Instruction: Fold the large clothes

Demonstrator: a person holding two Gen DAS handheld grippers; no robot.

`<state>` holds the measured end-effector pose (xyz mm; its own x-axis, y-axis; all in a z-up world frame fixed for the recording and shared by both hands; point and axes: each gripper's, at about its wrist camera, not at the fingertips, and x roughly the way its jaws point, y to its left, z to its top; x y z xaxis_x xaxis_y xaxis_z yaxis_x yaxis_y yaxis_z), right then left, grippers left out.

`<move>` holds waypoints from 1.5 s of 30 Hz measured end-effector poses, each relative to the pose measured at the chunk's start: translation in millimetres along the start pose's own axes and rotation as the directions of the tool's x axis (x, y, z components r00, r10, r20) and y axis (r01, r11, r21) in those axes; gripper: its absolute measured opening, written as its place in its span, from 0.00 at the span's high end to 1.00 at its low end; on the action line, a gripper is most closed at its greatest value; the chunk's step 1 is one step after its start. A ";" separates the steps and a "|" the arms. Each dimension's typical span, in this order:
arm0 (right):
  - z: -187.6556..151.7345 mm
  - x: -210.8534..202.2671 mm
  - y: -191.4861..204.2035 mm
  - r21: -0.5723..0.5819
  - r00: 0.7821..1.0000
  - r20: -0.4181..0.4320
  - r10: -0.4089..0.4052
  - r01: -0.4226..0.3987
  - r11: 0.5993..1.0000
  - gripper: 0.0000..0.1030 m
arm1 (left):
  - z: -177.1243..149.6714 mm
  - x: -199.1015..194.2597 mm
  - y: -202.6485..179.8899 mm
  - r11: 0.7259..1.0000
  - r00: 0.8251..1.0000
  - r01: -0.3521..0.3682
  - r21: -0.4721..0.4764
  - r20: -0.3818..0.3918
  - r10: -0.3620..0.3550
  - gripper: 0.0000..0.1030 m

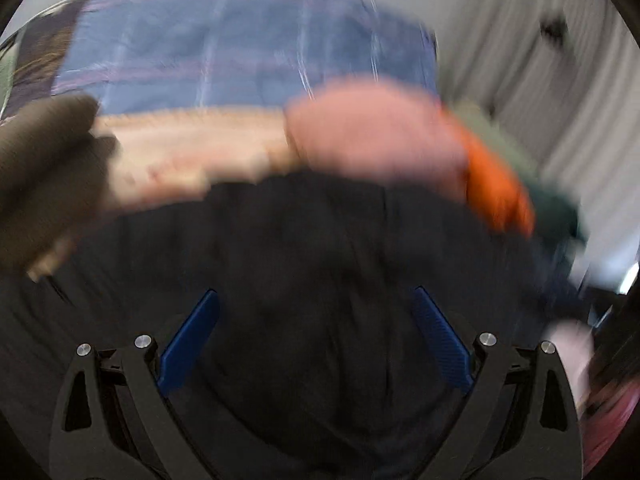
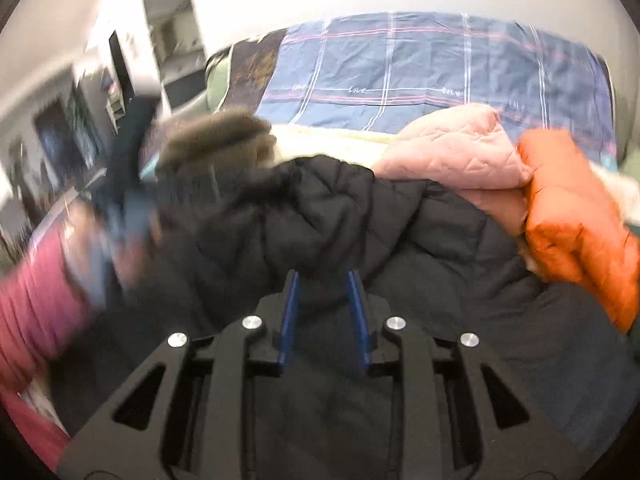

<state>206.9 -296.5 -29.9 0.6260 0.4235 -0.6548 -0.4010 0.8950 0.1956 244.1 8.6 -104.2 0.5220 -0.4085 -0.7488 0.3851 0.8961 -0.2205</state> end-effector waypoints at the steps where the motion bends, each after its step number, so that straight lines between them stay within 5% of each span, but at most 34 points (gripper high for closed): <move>1: 2.6 4.6 6.7 0.018 1.000 0.003 0.010 -0.010 1.000 0.74 | -15.3 15.0 -12.8 0.997 0.997 -0.055 0.051 -0.055 0.058 0.05; 4: 4.5 19.5 16.3 0.063 0.999 -0.005 0.031 -0.031 0.998 0.74 | -40.5 29.9 -36.5 0.978 0.984 -0.142 0.151 -0.083 0.155 0.05; 6: 6.5 34.3 17.1 0.092 0.999 -0.035 0.028 -0.025 0.995 0.74 | -43.0 21.8 -39.6 0.977 0.985 -0.140 0.163 -0.078 0.154 0.06; 12: -7.0 77.2 6.0 0.179 0.992 -0.120 0.025 -0.003 0.984 0.74 | -46.9 -20.9 -24.3 0.992 0.994 -0.102 0.070 -0.040 0.105 0.06; 15: -26.4 103.2 -1.2 0.167 0.971 -0.224 -0.087 0.126 0.978 0.75 | -50.2 -37.6 -12.3 0.994 0.994 -0.113 0.002 0.007 0.113 0.07; 16: -28.5 104.9 -2.6 0.173 0.970 -0.226 -0.085 0.126 0.977 0.76 | -50.4 -43.3 -11.5 0.994 0.994 -0.104 -0.019 0.027 0.105 0.16; 17: -29.0 103.9 -3.3 0.180 0.972 -0.221 -0.081 0.122 0.976 0.76 | -48.0 -52.0 -9.2 0.996 0.995 -0.077 -0.044 0.061 0.080 0.41; 19: -24.4 98.2 -1.9 0.190 0.972 -0.219 -0.084 0.126 0.974 0.76 | -38.6 -59.8 -8.7 0.997 0.995 -0.043 -0.062 0.092 0.049 0.68; 22: -17.1 81.6 1.5 0.210 0.983 -0.158 -0.091 0.124 0.970 0.75 | -23.6 -59.7 -17.0 0.998 0.990 -0.004 -0.057 0.141 0.012 0.82; 25: -8.6 68.2 5.8 0.249 0.996 -0.081 -0.038 0.057 0.967 0.75 | -21.0 -24.4 -24.9 0.997 0.992 -0.077 -0.012 0.096 0.078 0.82; 28: -29.0 95.3 -3.8 0.298 0.982 -0.186 -0.045 0.100 0.949 0.76 | -41.3 20.6 -8.4 0.992 0.993 -0.106 -0.071 -0.064 0.102 0.82; 29: -40.4 109.1 -6.9 0.288 0.975 -0.215 -0.055 0.117 0.951 0.77 | -50.6 25.5 -2.7 0.992 0.996 -0.083 -0.091 -0.033 0.080 0.81; 31: -56.1 111.4 -4.6 0.249 0.990 -0.128 -0.065 0.095 0.964 0.77 | -54.2 21.8 2.4 0.991 0.999 -0.046 -0.127 -0.006 0.046 0.81; 38: -39.1 100.7 15.1 0.195 0.977 -0.137 -0.161 0.186 0.963 0.77 | -54.6 12.3 -2.1 0.991 0.999 -0.042 -0.129 0.019 0.045 0.80; 42: -16.9 79.8 15.4 0.259 0.993 -0.060 -0.103 0.115 0.959 0.76 | -53.2 10.5 -10.7 0.992 0.996 -0.076 -0.099 0.029 0.080 0.78; 45: -11.8 95.2 26.0 0.239 0.992 -0.087 -0.097 0.115 0.964 0.57 | -48.2 8.2 -17.1 0.991 0.994 -0.103 -0.089 0.021 0.106 0.77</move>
<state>248.1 -234.6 -95.8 0.6011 0.3212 -0.7317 -0.1550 0.9451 0.2876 205.1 -1.7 -136.8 0.5757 -0.3152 -0.7545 0.2597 0.9454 -0.1968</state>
